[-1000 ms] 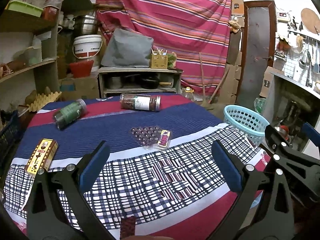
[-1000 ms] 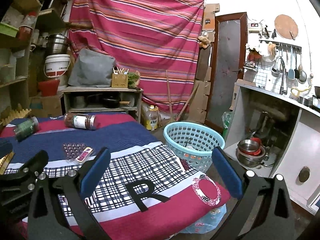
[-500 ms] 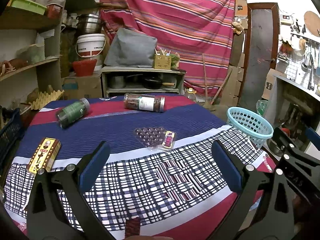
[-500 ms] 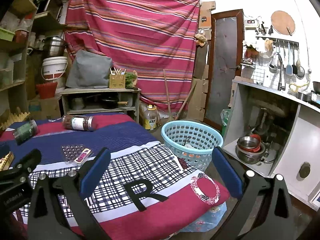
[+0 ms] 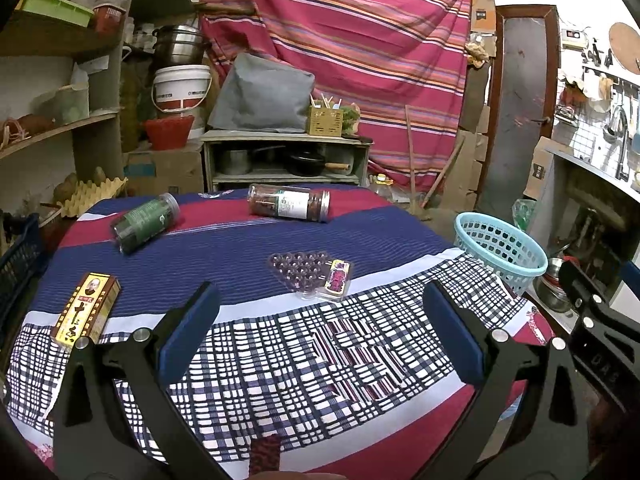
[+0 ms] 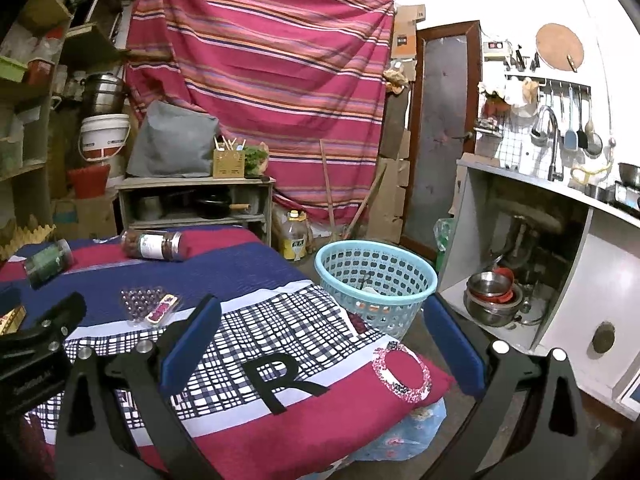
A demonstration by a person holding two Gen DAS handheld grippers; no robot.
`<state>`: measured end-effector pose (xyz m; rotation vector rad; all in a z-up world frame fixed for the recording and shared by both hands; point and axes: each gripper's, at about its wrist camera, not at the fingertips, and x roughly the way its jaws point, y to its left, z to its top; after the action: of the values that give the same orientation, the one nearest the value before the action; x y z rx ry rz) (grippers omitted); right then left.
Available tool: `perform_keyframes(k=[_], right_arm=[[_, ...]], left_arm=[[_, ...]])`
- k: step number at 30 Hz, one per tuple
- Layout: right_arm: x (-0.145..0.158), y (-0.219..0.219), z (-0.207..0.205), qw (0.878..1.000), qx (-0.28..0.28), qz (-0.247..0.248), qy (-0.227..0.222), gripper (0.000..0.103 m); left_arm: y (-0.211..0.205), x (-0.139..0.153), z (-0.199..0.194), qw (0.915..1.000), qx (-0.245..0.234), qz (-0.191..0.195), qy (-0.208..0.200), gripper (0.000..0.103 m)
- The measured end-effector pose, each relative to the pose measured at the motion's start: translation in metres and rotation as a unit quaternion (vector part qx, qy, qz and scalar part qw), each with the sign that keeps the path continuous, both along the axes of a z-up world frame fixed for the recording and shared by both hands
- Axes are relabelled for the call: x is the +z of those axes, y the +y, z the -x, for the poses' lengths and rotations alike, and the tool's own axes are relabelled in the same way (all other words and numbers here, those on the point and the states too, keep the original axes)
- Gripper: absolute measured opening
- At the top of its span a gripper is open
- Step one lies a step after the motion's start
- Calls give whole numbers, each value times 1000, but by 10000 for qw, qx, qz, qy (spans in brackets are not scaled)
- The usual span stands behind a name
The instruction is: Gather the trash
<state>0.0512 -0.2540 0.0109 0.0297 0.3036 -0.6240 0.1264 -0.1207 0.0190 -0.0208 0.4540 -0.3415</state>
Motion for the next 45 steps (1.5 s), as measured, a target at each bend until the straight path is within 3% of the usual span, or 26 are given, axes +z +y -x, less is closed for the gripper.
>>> perform_keyframes(k=[45], right_arm=[[-2,1,1,10000,-12,34,0,99]], left_arm=[[-2,-5,0,10000,18,23,66,98]])
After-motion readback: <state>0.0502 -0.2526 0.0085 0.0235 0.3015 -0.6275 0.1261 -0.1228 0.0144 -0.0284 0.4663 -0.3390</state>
